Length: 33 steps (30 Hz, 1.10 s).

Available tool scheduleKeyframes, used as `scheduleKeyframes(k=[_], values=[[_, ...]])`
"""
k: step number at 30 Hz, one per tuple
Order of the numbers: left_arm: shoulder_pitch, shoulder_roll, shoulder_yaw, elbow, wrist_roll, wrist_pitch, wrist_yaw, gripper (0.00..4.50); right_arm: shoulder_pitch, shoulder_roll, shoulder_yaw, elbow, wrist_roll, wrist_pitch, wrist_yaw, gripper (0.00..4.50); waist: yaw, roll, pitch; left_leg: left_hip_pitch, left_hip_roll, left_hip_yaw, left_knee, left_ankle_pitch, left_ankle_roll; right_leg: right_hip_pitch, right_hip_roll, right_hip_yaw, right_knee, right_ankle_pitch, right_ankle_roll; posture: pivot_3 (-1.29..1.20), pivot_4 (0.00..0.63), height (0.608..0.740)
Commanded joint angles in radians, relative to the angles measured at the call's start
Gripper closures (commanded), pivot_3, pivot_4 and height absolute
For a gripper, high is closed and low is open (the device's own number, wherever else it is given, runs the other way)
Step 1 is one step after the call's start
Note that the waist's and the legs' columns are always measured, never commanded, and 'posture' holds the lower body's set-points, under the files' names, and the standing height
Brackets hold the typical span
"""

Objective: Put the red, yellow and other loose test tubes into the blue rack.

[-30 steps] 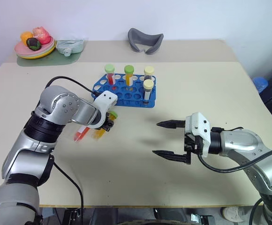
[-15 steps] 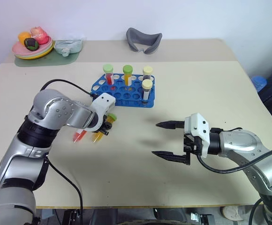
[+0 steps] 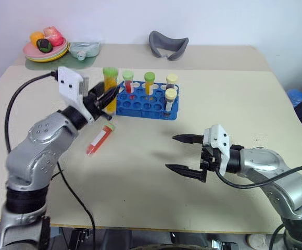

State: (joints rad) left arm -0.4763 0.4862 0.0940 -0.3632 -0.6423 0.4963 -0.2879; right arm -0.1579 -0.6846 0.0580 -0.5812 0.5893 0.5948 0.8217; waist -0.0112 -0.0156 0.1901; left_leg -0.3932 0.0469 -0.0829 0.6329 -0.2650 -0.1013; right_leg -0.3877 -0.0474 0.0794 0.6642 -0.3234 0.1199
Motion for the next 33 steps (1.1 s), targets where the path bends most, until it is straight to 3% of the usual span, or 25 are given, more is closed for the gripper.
scheduleKeyframes(k=[1, 5, 12, 33], values=[[-0.061, -0.107, -0.087, 0.152, 0.172, -0.221, -0.022, 3.68, -0.024, 0.043, -0.004, 0.015, -0.024, -0.021, -0.052, 0.00, -0.001, 0.000, 0.000, 0.000, 0.000, 0.000, 0.000, 0.000, 0.000, 0.000, 0.000, 0.000, 0.000, 0.000, 0.000, 0.00, 0.150, 0.740], [-0.090, -0.210, -0.164, 0.345, 0.314, -0.428, -0.075, 3.68, -0.030, 0.100, -0.002, 0.026, -0.065, -0.035, -0.122, 0.00, -0.010, 0.000, 0.000, 0.000, 0.000, 0.000, -0.001, 0.000, 0.000, -0.002, 0.001, 0.000, 0.001, 0.000, 0.000, 0.00, 0.150, 0.740], [-0.096, -0.321, -0.158, 0.550, 0.400, -0.637, -0.098, 3.68, 0.015, 0.151, -0.014, -0.029, -0.072, -0.019, -0.210, 0.00, -0.006, 0.000, 0.000, 0.000, 0.000, 0.000, 0.000, 0.000, 0.001, -0.002, 0.001, 0.000, 0.001, 0.000, 0.000, 0.00, 0.150, 0.740], [-0.189, -0.421, -0.111, 0.815, 0.438, -0.783, -0.127, 3.68, 0.022, 0.155, -0.004, -0.054, -0.051, -0.003, -0.236, 0.00, -0.006, 0.000, 0.000, 0.000, 0.000, 0.000, 0.000, -0.001, 0.001, -0.001, 0.001, 0.000, 0.002, 0.000, 0.000, 0.00, 0.150, 0.740]])
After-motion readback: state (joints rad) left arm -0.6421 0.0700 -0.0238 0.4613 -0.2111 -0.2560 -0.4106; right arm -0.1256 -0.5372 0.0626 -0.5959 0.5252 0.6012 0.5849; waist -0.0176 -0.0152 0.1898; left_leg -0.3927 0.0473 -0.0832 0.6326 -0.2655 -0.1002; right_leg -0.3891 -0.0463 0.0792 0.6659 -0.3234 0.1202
